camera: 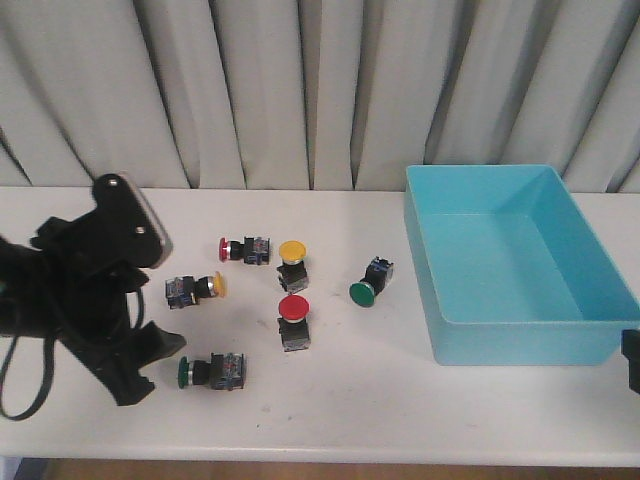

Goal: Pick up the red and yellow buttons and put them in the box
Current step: 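Lower the left gripper onto the red-capped button and close it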

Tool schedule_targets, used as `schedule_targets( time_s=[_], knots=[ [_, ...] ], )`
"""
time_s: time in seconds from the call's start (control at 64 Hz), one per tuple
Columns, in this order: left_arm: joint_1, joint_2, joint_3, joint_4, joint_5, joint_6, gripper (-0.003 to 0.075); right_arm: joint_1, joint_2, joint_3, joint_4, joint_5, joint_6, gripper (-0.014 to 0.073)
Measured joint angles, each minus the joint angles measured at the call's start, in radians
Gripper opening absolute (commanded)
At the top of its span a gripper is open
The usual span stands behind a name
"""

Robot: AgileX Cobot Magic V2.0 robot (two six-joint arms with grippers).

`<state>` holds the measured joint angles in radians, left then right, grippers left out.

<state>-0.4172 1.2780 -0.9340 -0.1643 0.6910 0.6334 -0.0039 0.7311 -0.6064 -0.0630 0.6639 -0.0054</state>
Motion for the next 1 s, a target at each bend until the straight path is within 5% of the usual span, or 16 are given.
schedule_targets(
  time_s=[0.531,1.0],
  knots=[
    [-0.006,0.467,-0.274,-0.297,-0.008,0.516,0.0538,0.0,0.0,0.0,0.0,0.0,0.0,0.0541],
    [-0.006,0.728,-0.472,-0.342,-0.038,0.581,0.052,0.0,0.0,0.0,0.0,0.0,0.0,0.0541]
  ],
)
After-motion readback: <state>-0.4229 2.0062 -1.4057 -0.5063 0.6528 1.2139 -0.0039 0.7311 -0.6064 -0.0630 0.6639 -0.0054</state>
